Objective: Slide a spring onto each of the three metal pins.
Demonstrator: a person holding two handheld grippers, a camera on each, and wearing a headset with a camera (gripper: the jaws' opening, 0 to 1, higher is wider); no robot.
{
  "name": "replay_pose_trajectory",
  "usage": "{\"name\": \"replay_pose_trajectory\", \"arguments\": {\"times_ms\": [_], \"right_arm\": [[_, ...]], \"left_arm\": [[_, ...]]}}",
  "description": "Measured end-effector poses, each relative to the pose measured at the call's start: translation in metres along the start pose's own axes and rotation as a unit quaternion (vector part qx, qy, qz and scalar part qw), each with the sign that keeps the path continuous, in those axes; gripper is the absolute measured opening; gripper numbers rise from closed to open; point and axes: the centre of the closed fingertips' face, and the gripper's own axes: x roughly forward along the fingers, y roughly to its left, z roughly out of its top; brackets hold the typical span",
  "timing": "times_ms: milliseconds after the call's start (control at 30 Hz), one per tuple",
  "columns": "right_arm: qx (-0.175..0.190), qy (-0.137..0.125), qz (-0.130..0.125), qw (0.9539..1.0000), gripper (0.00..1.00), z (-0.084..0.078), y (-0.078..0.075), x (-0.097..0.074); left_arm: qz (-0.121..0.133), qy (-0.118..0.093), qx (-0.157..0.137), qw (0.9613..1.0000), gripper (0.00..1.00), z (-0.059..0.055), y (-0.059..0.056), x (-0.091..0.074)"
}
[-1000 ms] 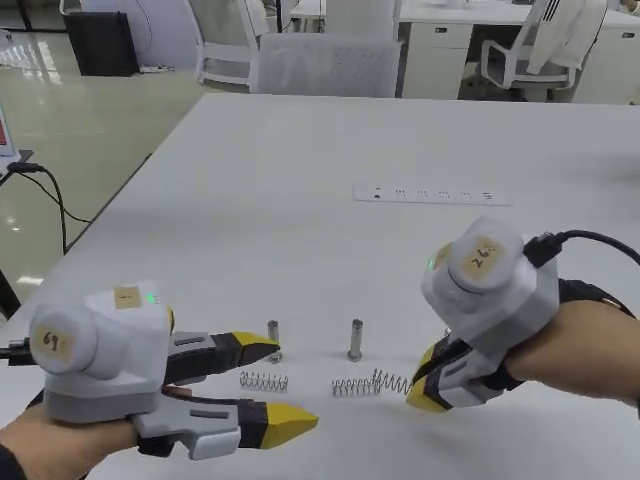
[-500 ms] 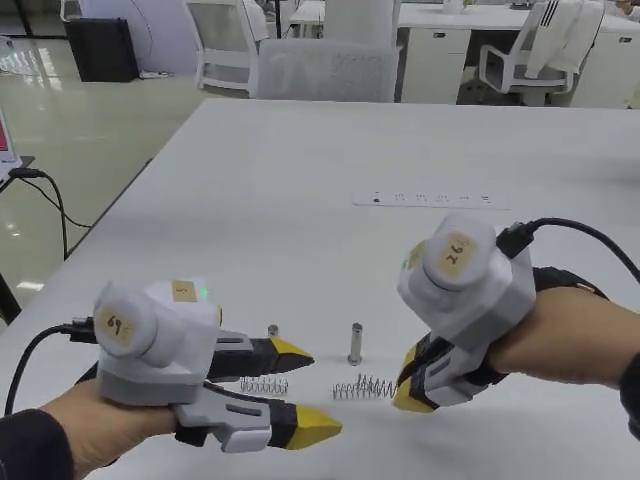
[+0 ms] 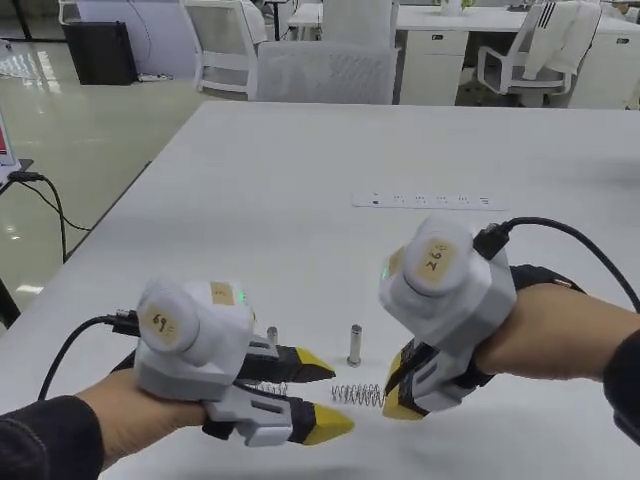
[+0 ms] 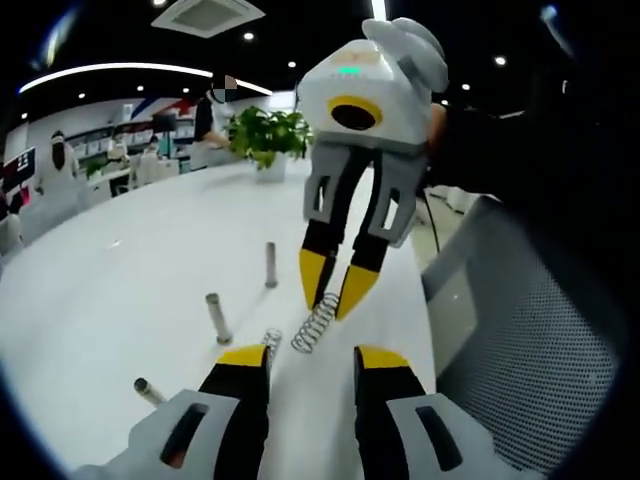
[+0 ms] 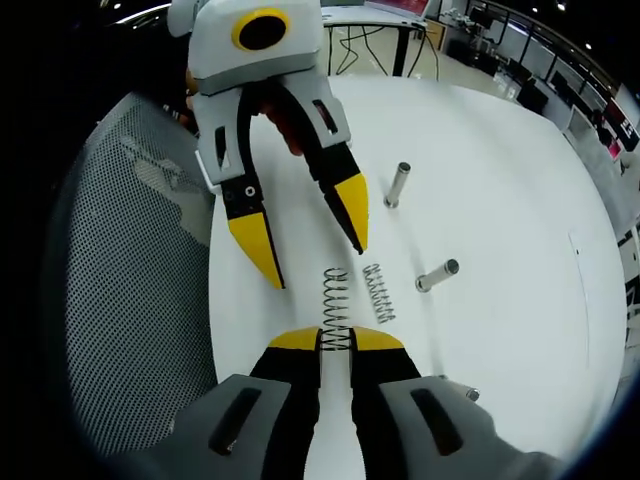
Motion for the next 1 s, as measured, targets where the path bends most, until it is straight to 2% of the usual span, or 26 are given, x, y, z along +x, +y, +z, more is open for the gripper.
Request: {"name": "replay_pose_trajectory", "arguments": {"times_ms": [667,1000], "right_arm": [[-0.054,0.007,0.044,0.9975,0.07,0.003,0.026,0.005],[-0.062,0.006,0.05,0.9968,0.07,0.004,0.029,0.004]], "left_arm": [[-0.035,0.023,0.052,0.9978,0.05,-0.011,-0.021,0.008],[-0.043,0.038,0.074,0.9956,0.04,-0.016,-0.026,0.009]]}}
